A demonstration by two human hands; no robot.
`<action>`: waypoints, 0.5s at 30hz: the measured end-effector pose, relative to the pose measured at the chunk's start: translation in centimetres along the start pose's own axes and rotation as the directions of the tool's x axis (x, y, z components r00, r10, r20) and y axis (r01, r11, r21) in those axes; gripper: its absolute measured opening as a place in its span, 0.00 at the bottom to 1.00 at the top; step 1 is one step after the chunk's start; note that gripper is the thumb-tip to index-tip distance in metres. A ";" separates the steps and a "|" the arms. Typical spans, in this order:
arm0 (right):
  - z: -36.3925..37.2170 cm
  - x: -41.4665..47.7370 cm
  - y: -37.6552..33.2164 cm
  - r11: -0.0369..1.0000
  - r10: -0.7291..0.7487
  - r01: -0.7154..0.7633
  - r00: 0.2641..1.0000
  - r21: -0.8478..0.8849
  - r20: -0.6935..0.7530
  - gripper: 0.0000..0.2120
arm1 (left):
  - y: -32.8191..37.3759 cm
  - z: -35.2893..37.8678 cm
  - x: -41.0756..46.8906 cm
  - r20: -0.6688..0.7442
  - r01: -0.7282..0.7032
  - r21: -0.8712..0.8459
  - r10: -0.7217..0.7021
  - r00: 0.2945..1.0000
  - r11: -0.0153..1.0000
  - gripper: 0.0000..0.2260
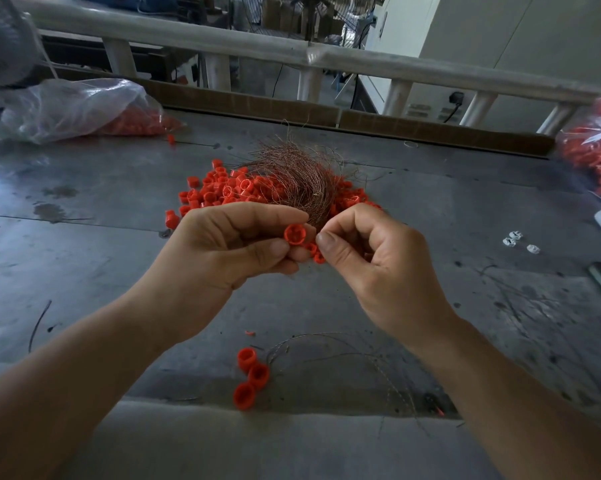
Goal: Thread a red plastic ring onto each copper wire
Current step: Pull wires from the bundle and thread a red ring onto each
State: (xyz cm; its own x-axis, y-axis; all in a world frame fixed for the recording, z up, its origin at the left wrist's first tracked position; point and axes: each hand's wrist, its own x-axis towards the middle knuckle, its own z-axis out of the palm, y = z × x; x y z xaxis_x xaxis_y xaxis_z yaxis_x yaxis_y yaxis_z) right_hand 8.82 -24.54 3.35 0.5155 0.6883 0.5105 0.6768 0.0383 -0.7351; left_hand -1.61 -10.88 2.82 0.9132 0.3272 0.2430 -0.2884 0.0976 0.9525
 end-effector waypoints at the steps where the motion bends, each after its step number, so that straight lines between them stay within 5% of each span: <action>1: 0.0 0.0 0.0 1.000 0.005 -0.005 1.000 0.004 0.002 0.07 | 0.0 0.0 0.0 0.003 0.002 -0.007 -0.002 1.000 1.000 0.12; 15: -0.2 -0.1 -0.3 0.997 0.051 -0.053 0.998 0.049 0.043 0.05 | 0.1 0.4 0.1 -0.040 0.018 -0.053 -0.021 0.999 0.998 0.14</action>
State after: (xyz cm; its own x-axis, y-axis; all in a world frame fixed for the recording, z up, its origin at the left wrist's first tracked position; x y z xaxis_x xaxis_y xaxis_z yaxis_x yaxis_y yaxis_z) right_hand 8.66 -24.75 3.64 0.5262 0.7200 0.4524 0.6216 0.0374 -0.7824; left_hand -1.47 -11.19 2.96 0.9066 0.3626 0.2158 -0.2865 0.1536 0.9457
